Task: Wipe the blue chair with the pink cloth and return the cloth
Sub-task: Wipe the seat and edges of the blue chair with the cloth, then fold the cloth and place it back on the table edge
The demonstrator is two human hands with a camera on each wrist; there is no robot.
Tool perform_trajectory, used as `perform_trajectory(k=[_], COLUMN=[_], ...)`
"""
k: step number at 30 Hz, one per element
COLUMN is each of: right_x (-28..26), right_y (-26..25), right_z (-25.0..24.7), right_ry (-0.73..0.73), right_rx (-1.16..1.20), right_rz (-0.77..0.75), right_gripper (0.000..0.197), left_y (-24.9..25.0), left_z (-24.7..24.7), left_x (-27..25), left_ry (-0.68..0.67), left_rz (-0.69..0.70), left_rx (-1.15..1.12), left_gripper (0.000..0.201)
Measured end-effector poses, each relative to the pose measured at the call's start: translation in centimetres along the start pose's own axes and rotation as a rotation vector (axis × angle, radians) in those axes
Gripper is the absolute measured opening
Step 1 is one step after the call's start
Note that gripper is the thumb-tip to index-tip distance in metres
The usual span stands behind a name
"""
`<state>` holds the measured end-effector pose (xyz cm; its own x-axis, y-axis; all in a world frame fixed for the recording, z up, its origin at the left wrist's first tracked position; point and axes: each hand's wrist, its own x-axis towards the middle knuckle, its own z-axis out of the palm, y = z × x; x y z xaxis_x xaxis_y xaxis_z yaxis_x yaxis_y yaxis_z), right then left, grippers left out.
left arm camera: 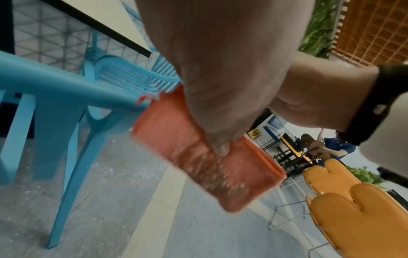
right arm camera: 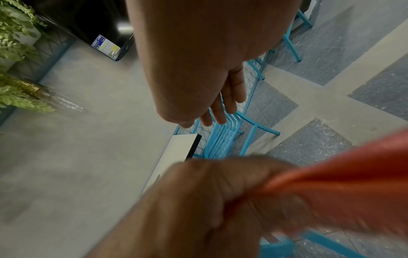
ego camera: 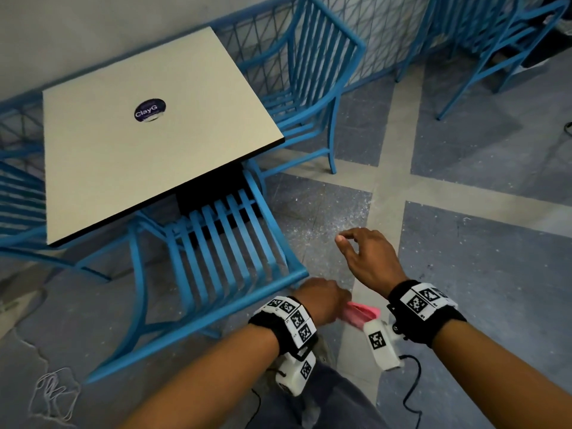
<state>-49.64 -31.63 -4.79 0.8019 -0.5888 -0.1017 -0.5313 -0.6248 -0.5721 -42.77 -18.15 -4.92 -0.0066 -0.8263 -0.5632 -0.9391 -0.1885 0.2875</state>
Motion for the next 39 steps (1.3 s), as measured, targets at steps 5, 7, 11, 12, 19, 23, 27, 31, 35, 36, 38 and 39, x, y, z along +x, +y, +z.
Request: perform_trajectory(k=[5,7,11,12,19,23,27,31,35,36,38,39], right_x=[-0.2,-0.3,-0.4,-0.3,0.4,1.0,1.9,2.8,3.6,3.7,4.2,4.5], right_y=[-0.9,-1.2,-2.1,-2.4,-7.3,-12.3,-18.0,-23.5,-27.7,-28.7,-30.6,-31.6], right_z=[0.0,0.1,0.2,0.2,0.0,-0.3,-0.1,0.0,0.3,0.4,0.6,0.7], right_ry=[-0.005,-0.026,-0.046,-0.049,-0.265,-0.410,-0.501,-0.579,-0.678,-0.698,-0.712,-0.707], right_rx=[-0.027,-0.038,-0.053,-0.050,-0.011,0.024,0.016,0.002,-0.080,-0.104,-0.161,-0.194], right_rz=[-0.017,-0.028,-0.057,-0.062,-0.216,-0.299,-0.406,-0.534,-0.588,-0.589,-0.594,-0.604], right_gripper=[0.041,0.043,0.044,0.044,0.055,0.055,0.042,0.034,0.023,0.021,0.021,0.022], left_y=[-1.3,-1.7,-1.7,-1.8,-7.3,-11.3,-14.8,-17.6,-20.4,-21.1,-22.4,-23.0], left_z=[-0.3,0.4,1.3,1.1,-1.3,-2.7,-3.6,-3.5,-2.9,-2.8,-2.7,-2.7], left_x=[0.2,0.1,-1.0,-1.4,-7.4,-13.3,-19.8,-25.0,-29.0,-30.0,-31.6,-32.2], left_ry=[0.265,0.201,0.032,0.048,0.444,0.616,0.706,0.827,0.861,0.853,0.795,0.756], left_rz=[0.019,-0.039,-0.084,-0.081,-0.191,-0.258,-0.315,-0.343,-0.343,-0.334,-0.336,-0.344], left_rx=[0.217,0.195,-0.059,-0.160,-0.551,-0.605,-0.746,-0.849,-0.916,-0.905,-0.876,-0.866], left_gripper=[0.024,0.022,0.030,0.029,0.023,0.021,0.032,0.032,0.041,0.046,0.055,0.057])
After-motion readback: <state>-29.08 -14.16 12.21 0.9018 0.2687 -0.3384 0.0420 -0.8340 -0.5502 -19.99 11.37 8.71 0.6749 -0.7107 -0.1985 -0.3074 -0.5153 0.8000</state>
